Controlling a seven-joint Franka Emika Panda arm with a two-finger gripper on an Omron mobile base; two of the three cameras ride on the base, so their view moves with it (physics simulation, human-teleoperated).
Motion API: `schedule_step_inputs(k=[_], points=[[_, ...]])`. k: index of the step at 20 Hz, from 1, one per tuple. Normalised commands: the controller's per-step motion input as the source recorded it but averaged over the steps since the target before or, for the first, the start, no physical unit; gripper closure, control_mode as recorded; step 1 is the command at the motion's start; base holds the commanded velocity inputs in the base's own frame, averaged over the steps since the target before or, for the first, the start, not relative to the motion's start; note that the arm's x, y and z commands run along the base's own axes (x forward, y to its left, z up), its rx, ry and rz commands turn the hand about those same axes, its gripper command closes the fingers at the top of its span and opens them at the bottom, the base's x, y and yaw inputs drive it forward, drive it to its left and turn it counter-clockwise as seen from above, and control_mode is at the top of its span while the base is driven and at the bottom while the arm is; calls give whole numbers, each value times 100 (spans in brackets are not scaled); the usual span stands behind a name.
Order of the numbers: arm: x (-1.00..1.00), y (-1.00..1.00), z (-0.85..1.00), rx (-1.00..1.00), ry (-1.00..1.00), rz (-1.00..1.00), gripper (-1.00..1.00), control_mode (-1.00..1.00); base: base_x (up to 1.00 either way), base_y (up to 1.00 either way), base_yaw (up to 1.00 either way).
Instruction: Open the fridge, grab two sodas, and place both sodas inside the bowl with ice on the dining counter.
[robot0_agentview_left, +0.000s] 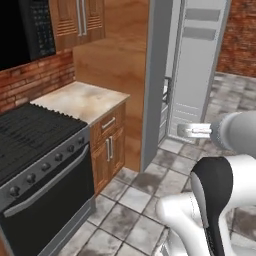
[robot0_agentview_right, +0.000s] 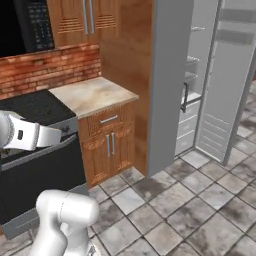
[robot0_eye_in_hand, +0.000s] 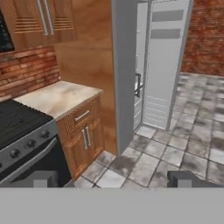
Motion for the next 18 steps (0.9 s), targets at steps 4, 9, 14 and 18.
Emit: schedule_step_inputs(k=[4,9,14,18], points=[[0,0,0,0,0,0,-100,100,100,-58,12],[0,0,0,0,0,0,-100,100,100,-70,21],[0,0,0,0,0,0,-100,100,100,-64,28],[0,0,0,0,0,0,-100,100,100,-58,32]])
